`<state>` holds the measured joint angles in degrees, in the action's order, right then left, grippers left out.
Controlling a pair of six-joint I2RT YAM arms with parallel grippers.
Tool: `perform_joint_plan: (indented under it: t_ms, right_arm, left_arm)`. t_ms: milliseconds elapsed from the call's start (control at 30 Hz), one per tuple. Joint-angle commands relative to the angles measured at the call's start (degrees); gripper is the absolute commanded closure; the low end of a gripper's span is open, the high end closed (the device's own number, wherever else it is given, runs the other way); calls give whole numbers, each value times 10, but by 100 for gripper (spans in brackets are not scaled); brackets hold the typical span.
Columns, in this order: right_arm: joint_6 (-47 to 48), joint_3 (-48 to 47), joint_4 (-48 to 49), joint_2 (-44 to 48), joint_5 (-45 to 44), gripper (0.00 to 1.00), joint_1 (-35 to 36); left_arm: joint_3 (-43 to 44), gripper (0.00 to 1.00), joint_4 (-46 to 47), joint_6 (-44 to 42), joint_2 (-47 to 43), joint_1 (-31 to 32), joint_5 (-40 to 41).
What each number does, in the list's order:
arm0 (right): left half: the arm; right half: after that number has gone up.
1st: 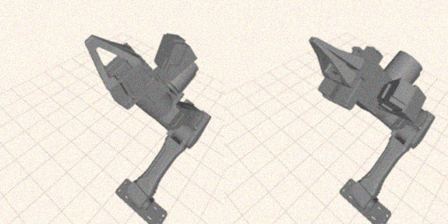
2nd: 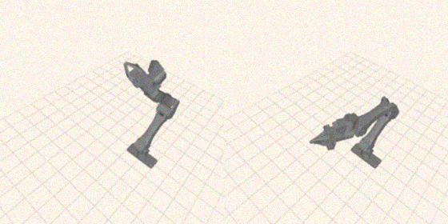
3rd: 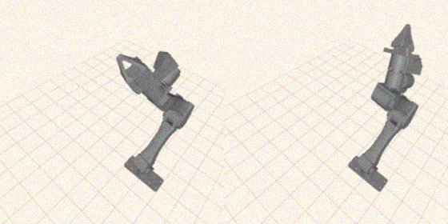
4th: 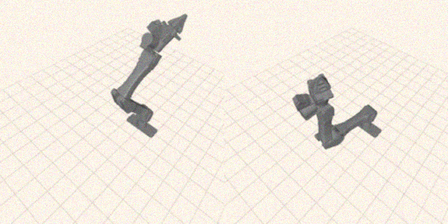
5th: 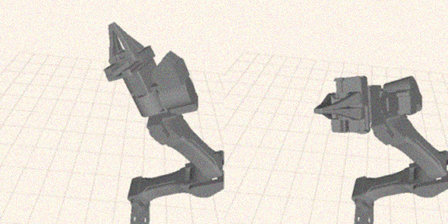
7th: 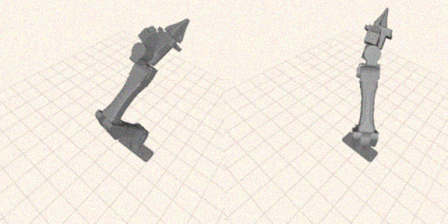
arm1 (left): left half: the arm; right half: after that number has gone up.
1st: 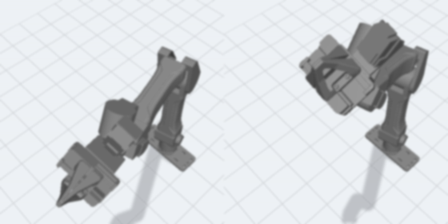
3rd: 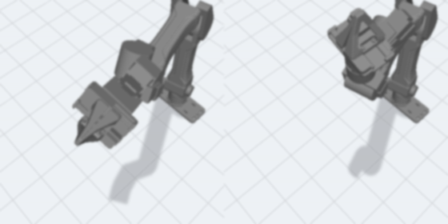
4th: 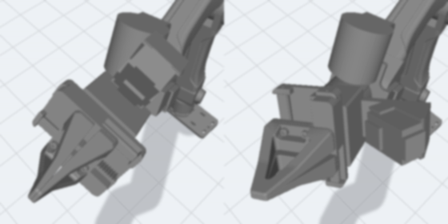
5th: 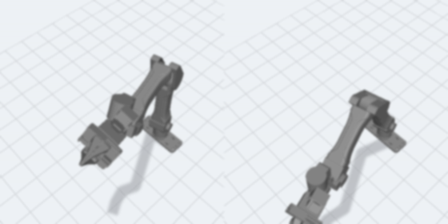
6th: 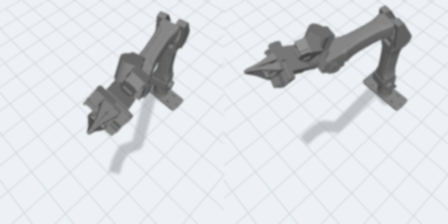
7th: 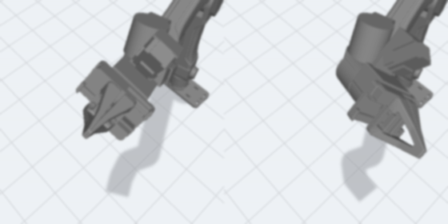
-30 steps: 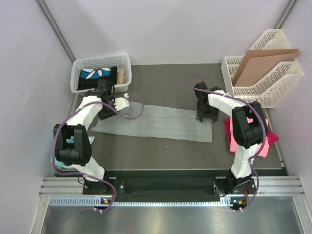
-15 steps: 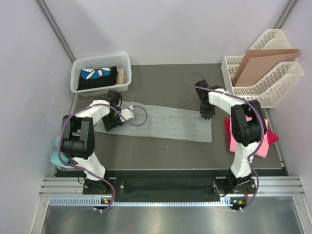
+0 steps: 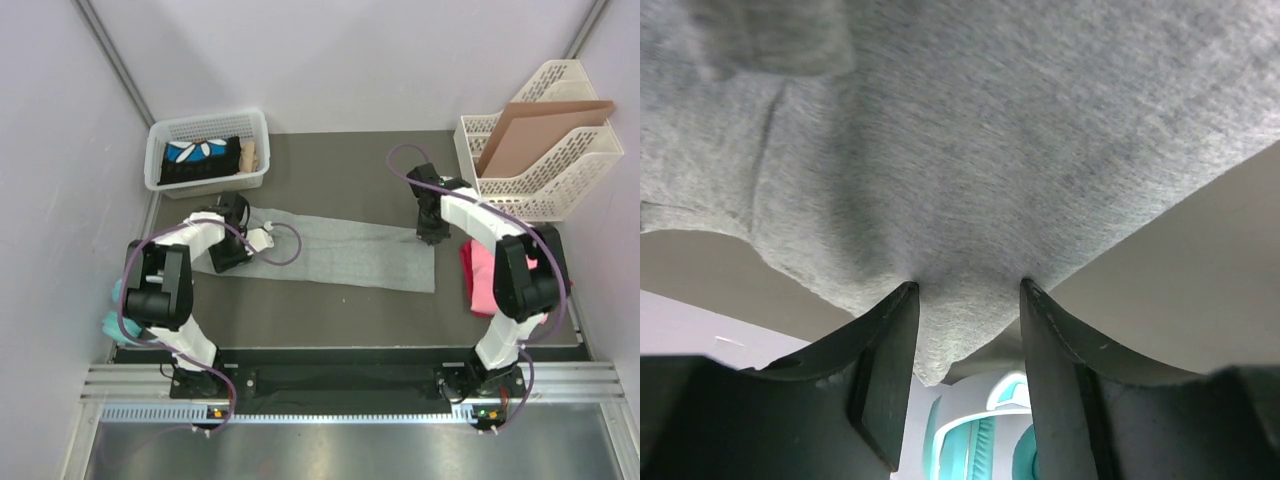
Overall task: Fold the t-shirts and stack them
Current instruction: Fold the tshirt
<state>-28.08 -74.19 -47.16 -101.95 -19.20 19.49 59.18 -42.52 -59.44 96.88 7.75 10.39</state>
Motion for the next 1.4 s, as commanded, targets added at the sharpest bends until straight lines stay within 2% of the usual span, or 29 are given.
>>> perform_joint_plan:
  t_ms: [0,267,433,633,767,833,867,900,1000,1033,1167,1267,1367]
  right_arm:
    - [-8,19,-31,93,-14,100,22]
    - [-26,88,-52,156,-26,99,57]
    - [-26,113,-34,128,-41,98,52]
    - [-23,47,-7,50,-51,99,-1]
    - [-17,-41,-11,4,-59,99,-3]
    - [-12,-62,-18,-22,-60,94,-3]
    - [-11,-78,-32,-29,-62,88,-3]
    - [-8,-80,-36,-39,-62,68,-2]
    - [-12,-63,-48,-26,-85,35,-1]
    - [-28,-54,-50,-13,-107,31,-1]
    - [-58,25,-50,65,-107,28,-1]
    - [-76,97,-30,138,-59,31,13]
    - [-92,159,-13,191,-5,42,32]
  left_arm:
    - [-8,50,17,-8,-33,-2,3]
    - [2,50,3,-15,-44,-2,1]
    - [-2,50,-4,-20,-62,-2,1]
    - [-8,50,-8,-24,-74,-2,4]
    - [-11,50,-9,-25,-78,-2,7]
    - [-11,50,-11,-24,-78,-2,7]
    - [-11,50,-12,-24,-78,-2,7]
    - [-11,50,-12,-23,-76,-2,6]
    - [-17,50,-10,-24,-74,-2,5]
    - [-18,50,-9,-23,-73,-2,4]
    - [-20,50,-6,-23,-68,-2,3]
    - [-19,50,-6,-23,-70,-2,3]
    - [-17,50,-5,-24,-68,-2,3]
